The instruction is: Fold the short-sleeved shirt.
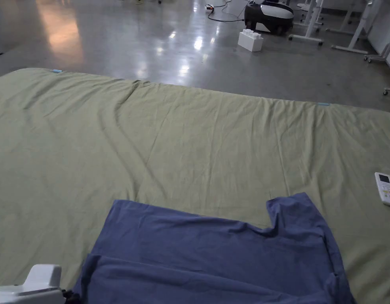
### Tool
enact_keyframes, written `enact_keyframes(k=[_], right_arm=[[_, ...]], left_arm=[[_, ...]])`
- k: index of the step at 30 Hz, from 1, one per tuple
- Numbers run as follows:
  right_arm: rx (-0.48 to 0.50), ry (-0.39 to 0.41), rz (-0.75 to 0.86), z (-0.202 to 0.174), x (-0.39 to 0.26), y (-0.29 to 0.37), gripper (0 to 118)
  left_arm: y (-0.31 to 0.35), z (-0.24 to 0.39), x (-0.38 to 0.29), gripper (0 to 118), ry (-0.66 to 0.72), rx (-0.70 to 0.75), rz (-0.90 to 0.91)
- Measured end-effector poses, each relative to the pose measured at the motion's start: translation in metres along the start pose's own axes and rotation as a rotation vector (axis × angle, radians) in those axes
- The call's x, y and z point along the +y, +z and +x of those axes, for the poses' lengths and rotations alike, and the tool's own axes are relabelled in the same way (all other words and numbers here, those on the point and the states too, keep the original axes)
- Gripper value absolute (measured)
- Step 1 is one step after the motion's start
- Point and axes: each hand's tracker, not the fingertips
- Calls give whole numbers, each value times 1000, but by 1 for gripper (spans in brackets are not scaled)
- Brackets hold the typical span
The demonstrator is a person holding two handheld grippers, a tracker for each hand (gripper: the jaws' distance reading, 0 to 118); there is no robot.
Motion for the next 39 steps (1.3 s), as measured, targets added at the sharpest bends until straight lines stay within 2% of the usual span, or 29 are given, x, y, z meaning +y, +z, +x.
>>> enact_keyframes(k=[3,5,9,10,11,12,13,14,16,17,18,20,21,24,27,33,39], right_arm=[[-1,2,127,-5,22,16,77],[16,1,271,-11,38,26,87],[56,-46,504,-29,70,49,86],[58,-55,549,-34,76,53,79],[49,-62,594,-39,83,57,68],[40,-69,640,-45,88,60,52],[37,-72,674,-50,92,63,27],[29,-68,708,-55,96,66,15],[27,-77,758,-64,101,69,9],[22,-63,787,-67,103,72,2],[5,-41,818,-71,105,75,1],[28,-91,803,-75,107,74,1],[12,-63,838,-77,108,77,1],[27,-95,837,-80,108,74,1],[24,-90,869,-80,106,76,1],[28,-73,845,-79,112,67,1],[23,-50,784,-74,120,46,1]], left_arm=[[9,5,18,2,0,-18,53],[18,14,33,2,-28,-31,117],[40,37,54,2,-76,-57,292],[46,43,57,2,-80,-63,341],[53,50,60,2,-88,-71,398],[60,56,61,2,-103,-65,456],[67,66,62,2,-124,-45,513],[74,74,62,2,-141,-25,557],[84,86,62,1,-149,-15,658],[89,92,61,1,-148,-9,703],[94,98,60,1,-159,4,749],[99,107,58,1,-180,54,813],[103,109,57,1,-178,58,850],[108,116,52,1,-203,64,930],[107,119,53,1,-218,83,908],[70,88,83,1,-124,60,748],[-9,42,146,1,-56,27,446]])
